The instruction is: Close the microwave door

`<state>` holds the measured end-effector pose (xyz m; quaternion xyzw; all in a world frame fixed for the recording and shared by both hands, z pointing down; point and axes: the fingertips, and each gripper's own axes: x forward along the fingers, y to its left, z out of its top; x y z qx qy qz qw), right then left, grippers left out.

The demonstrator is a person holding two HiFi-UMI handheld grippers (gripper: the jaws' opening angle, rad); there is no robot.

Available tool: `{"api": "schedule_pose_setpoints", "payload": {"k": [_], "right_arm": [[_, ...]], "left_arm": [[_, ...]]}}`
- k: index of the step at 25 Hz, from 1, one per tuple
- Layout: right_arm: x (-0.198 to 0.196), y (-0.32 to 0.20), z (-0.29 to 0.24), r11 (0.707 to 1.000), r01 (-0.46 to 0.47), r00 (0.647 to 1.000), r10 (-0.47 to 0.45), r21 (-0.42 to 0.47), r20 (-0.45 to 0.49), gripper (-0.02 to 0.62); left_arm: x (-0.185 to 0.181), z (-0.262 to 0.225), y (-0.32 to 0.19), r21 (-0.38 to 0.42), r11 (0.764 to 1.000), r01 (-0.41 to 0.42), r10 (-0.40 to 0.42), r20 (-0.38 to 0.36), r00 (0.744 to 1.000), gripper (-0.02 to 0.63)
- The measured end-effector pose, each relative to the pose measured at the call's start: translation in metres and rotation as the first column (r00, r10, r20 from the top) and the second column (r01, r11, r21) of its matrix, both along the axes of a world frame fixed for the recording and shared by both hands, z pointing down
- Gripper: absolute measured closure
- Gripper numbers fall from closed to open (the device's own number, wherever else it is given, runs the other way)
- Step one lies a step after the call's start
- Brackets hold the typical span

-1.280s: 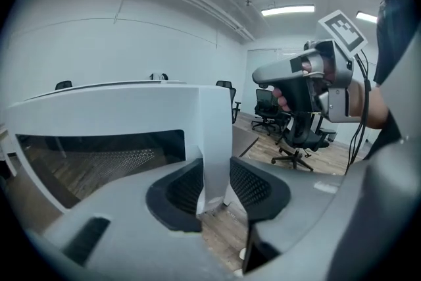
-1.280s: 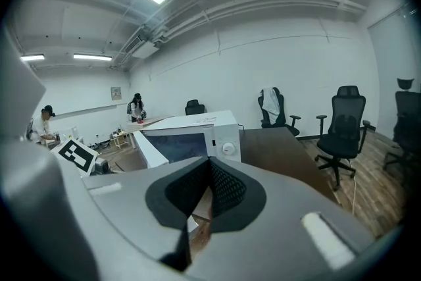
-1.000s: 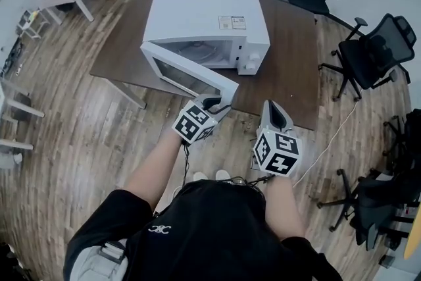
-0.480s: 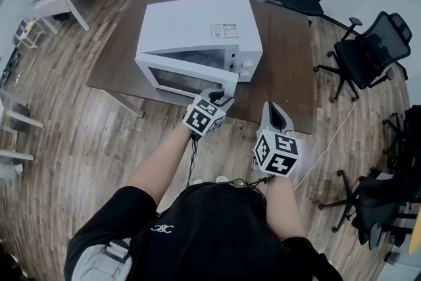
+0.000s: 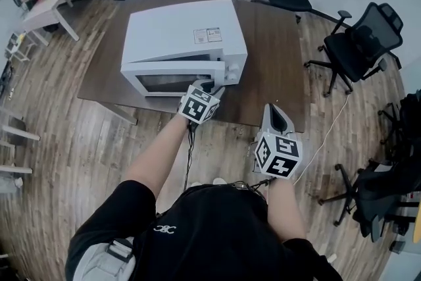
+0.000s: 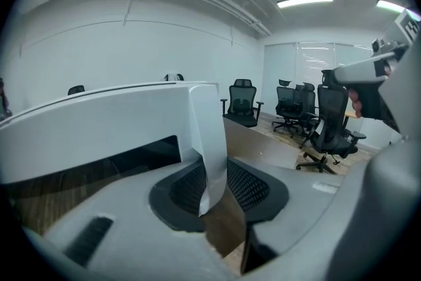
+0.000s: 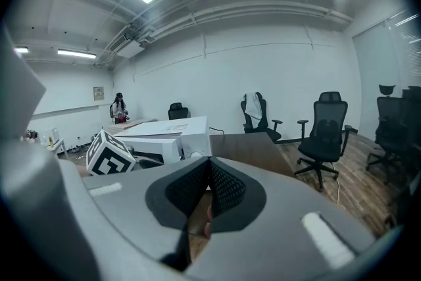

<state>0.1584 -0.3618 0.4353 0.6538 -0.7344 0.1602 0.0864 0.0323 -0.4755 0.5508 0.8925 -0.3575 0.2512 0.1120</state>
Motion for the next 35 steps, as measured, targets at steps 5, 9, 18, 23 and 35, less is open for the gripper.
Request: {"api": "schedule_pose_setpoints", "payload": {"k": [5,9,18,23,35], "right_arm": [[0.016,0.000,0.001,1.000,-0.025,1.000,0.025,-0.008,-0.007,0.586],[0.023,0.000,-0.001,1.000,-0.029,0.999,0.029,-0.010,-0.014,0.586],[0.032,-0.004,0.002,0.999,-0.031,0.999,0.031,-0.017,-0.009,0.586],[0.032,-0.007,0.007,0.999,-0.023,1.000,0.023,-0.022,-0.001,0.586],[0.009,-0.018,0.008,0.999,0.045,0.999,-0.045,-0.009,0.028,0.586]], "left_arm": [[0.001,-0.001,-0.017,0.001,1.000,0.013,-0.013,0.015,1.000,0.499],[0.002,-0.001,-0.025,0.012,0.999,0.032,-0.032,0.018,0.999,0.499],[0.001,-0.001,-0.043,-0.002,0.997,0.082,-0.082,-0.021,0.996,0.500],[0.001,0.002,-0.054,-0.044,0.992,0.119,-0.120,-0.020,0.993,0.501],[-0.019,-0.049,-0.027,-0.001,0.982,0.189,-0.185,-0.211,0.960,0.598]]}}
